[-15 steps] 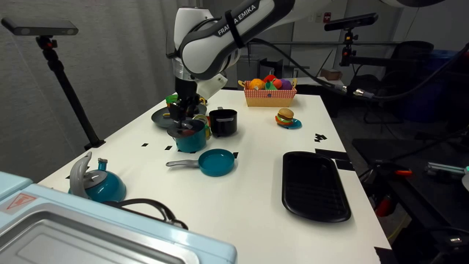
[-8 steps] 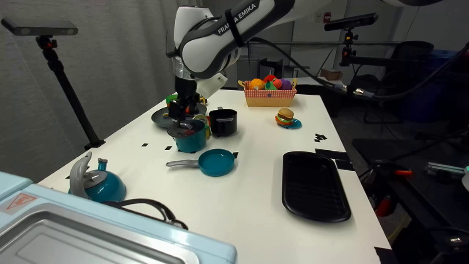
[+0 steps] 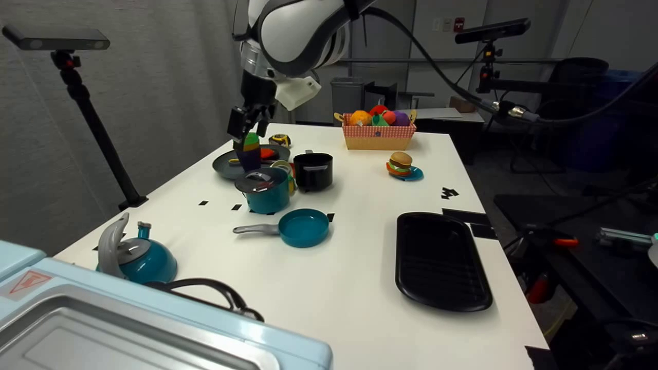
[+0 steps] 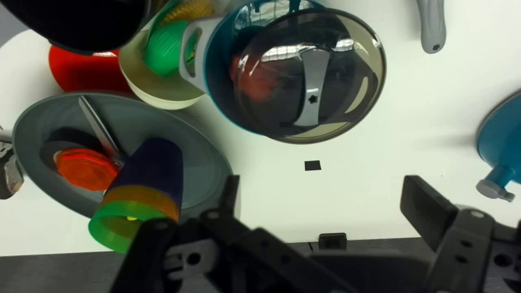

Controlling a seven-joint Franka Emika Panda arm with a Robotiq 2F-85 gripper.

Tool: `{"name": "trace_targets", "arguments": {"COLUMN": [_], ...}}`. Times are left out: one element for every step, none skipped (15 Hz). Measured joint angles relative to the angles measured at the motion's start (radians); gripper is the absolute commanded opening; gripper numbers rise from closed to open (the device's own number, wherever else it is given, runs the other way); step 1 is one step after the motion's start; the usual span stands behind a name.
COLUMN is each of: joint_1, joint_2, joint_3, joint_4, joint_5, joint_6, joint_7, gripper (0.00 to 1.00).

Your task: Take the lid on the black pot and put it on the blue pot

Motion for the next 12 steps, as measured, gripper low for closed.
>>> {"name": "trace_targets", "arguments": {"joint_1": [-0.001, -0.003, -0.004, -0.006, -0.008, -0.011, -0.013, -0.016, -0.019, -0.021, -0.023, -0.024], "joint_2": [-0.034, -0.069, -0.102, -0.135, -0.169, -0.202, -0.236, -0.27, -0.304, -0.337, -0.37, -0.402], "joint_3": [0.001, 0.002, 0.003, 0.003, 0.004, 0.004, 0.004, 0.004, 0.004, 0.004, 0.004, 0.003], "joint_4": [-0.042, -0.086, -0.13, -0.174, -0.219, -0.266, -0.312, -0.359, -0.408, -0.457, -0.507, -0.557], "joint_5": [0.003, 0.006, 0.01, 0.015, 0.02, 0.026, 0.032, 0.039, 0.046, 0.05, 0.052, 0.055], "joint_6": [0.002, 0.002, 0.002, 0.002, 0.002, 0.002, 0.002, 0.002, 0.002, 0.002, 0.002, 0.002], "joint_7": [-0.005, -0.011, -0.017, -0.025, -0.034, -0.045, -0.057, -0.068, -0.08, -0.091, -0.1, -0.107], "gripper": [1.0, 1.0, 1.0, 1.0, 1.0, 1.0, 1.0, 1.0, 1.0, 1.0, 1.0, 1.0]}}
